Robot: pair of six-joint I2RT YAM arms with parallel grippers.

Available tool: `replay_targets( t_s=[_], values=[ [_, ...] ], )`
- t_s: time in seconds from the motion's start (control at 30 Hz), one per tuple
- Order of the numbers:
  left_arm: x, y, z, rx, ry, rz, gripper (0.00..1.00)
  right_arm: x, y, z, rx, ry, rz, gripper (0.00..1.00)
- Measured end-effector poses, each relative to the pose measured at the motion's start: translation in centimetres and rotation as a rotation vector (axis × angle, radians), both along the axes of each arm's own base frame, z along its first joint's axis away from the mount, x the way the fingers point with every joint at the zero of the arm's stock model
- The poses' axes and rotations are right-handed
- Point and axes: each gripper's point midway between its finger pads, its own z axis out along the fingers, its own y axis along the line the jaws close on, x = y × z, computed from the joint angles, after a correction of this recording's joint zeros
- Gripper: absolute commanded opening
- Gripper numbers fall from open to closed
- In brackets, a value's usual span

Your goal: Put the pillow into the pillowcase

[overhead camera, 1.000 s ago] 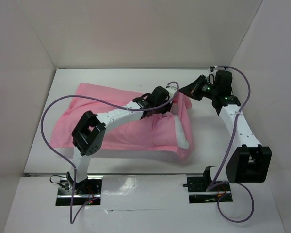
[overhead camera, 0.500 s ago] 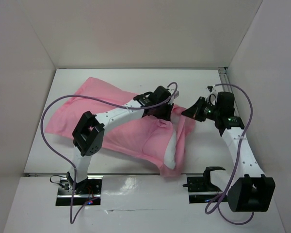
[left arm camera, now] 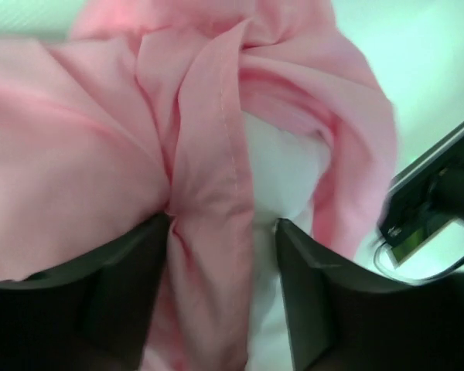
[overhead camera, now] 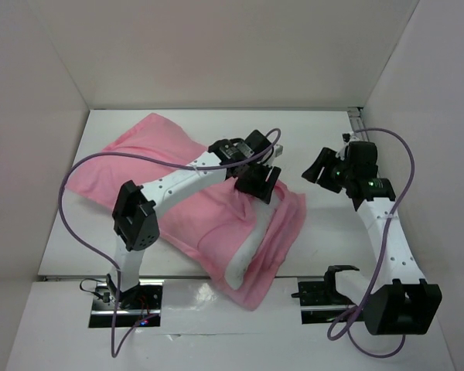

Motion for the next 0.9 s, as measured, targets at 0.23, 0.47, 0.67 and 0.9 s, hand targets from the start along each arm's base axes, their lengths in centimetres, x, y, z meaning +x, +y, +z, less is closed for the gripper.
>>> replay_targets(
  t_s=[0.23,0.47,0.67,0.9],
  values=[
    [-1.7,3.0,7.1,0.049,-0.115,0.005,0.82,-1.4,0.1,0.4,-0.008,0.022,0.007,0.71],
    [-8.1,7.5,7.3,0.169,-0.111,-0.023,0.95,-4.0,1.7,-0.6,-0.008,0.104,0.094,0.8],
    [-14.0,8.1,4.1,0.297,-0.047,-0.077,0.97,-6.9,4.0,-2.1,0.069,0.161,0.167,0.83],
    [-15.7,9.0,1.0,0.364,0.003,-0.036,0.98,-10.2,6.9,-4.3,0.151,0.251,0.231,0.83]
  ],
)
